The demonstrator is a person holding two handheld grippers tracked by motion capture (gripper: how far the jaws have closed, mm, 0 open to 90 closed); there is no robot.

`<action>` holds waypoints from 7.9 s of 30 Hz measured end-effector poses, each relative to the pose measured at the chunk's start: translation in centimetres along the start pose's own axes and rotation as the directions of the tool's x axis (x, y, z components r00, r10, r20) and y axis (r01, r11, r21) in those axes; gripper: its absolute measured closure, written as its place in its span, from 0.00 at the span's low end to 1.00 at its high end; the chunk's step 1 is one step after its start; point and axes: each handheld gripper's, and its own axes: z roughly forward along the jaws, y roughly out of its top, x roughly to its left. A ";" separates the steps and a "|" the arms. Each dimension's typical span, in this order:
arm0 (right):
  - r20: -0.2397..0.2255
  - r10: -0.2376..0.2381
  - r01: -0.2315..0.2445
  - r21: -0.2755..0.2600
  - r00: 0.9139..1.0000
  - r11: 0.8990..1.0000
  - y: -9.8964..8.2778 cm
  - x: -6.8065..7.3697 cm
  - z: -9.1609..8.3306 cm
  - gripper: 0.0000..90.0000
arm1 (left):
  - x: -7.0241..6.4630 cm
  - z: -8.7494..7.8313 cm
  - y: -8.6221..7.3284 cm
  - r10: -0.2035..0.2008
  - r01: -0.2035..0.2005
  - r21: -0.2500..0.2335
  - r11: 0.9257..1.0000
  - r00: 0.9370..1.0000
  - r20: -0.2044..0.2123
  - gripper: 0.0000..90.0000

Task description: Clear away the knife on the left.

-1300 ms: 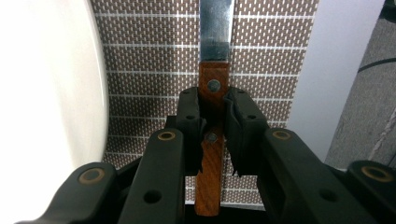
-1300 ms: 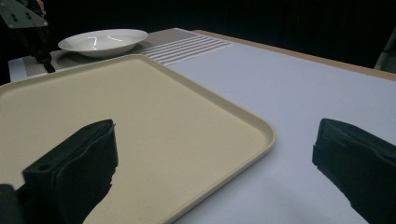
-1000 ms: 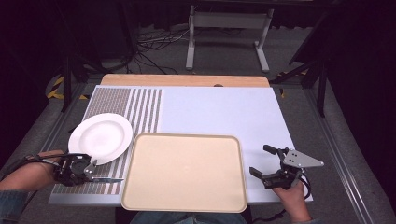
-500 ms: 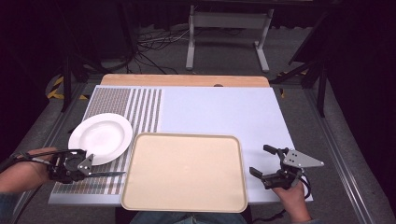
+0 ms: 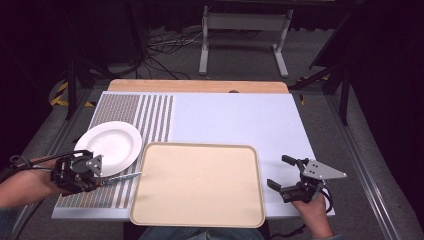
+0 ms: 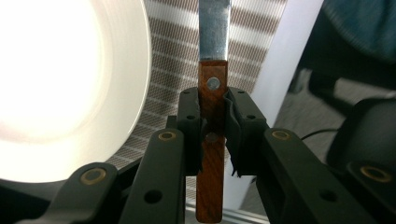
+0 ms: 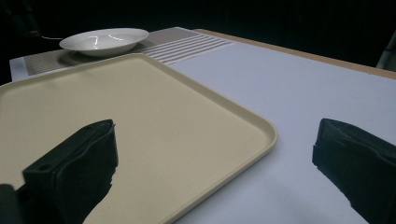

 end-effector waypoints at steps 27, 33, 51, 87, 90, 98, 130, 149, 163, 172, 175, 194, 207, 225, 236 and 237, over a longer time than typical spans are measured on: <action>0.018 -0.008 0.008 -0.022 1.000 1.000 0.0 -0.1 -0.4 0.01 | -0.6 -0.2 4.9 -0.378 0.389 -0.108 0.915 0.919 0.109 0.86; 0.017 -0.009 0.010 -0.021 1.000 1.000 0.0 -0.1 -0.3 0.01 | -1.2 -0.1 6.3 -0.398 0.410 -0.110 0.905 0.910 0.120 0.86; 0.014 -0.009 0.009 -0.019 1.000 1.000 0.0 -0.1 -0.3 0.01 | -3.0 0.9 10.2 -0.395 0.414 -0.135 0.900 0.907 0.147 0.86; 0.000 -0.019 0.019 -0.012 1.000 1.000 0.1 0.1 -0.2 0.01 | -3.9 5.5 13.7 -0.426 0.453 -0.088 0.887 0.878 0.220 0.86; 0.000 -0.016 0.016 -0.013 1.000 1.000 0.1 0.1 -0.2 0.01 | -3.8 5.6 13.7 -0.433 0.458 -0.085 0.885 0.876 0.213 0.86; 0.001 -0.015 0.015 -0.012 1.000 1.000 0.1 0.1 -0.2 0.01 | -3.8 6.2 13.8 -0.438 0.460 -0.065 0.886 0.874 0.210 0.86; -0.002 -0.016 0.016 -0.013 1.000 1.000 0.1 0.1 -0.2 0.01 | -5.6 4.9 14.5 -0.155 0.184 -0.277 0.943 0.980 0.124 0.40; -0.011 -0.012 0.012 -0.011 1.000 1.000 0.1 0.1 -0.2 0.01 | -6.3 6.5 16.1 0.031 -0.020 -0.311 0.950 0.999 0.031 1.00; -0.011 -0.003 0.003 -0.009 1.000 1.000 0.1 0.0 -0.2 0.01 | -5.7 7.3 15.7 0.023 -0.020 -0.237 0.971 1.000 0.009 1.00; -0.013 -0.001 0.001 -0.007 1.000 1.000 0.0 -0.1 -0.2 0.02 | -5.1 7.3 15.3 -0.008 0.012 -0.234 0.972 1.000 0.014 1.00; -0.015 0.000 0.000 -0.009 1.000 1.000 0.0 -0.1 -0.2 0.02 | -4.8 7.3 15.1 -0.019 0.022 -0.231 0.973 1.000 0.016 1.00; -0.020 0.004 -0.004 0.003 1.000 1.000 0.0 0.0 -0.1 0.02 | -3.4 7.3 13.8 -0.102 0.104 -0.238 0.966 0.995 0.022 1.00; -0.023 0.006 -0.006 0.003 1.000 1.000 0.0 0.0 -0.1 0.02 | -2.8 7.3 12.9 -0.154 0.154 -0.239 0.959 0.988 0.019 1.00; -0.027 0.006 -0.006 0.006 1.000 1.000 0.0 0.0 0.0 0.02 | -1.8 7.4 11.9 -0.229 0.227 -0.253 0.940 0.973 0.022 1.00; -0.030 0.006 -0.006 0.009 1.000 1.000 0.0 0.0 0.0 0.02 | -1.2 7.3 11.4 -0.255 0.252 -0.250 0.935 0.967 0.022 1.00; -0.030 0.006 -0.006 0.010 1.000 1.000 0.0 0.0 0.0 0.02 | -1.2 7.3 11.4 -0.257 0.253 -0.249 0.935 0.966 0.020 1.00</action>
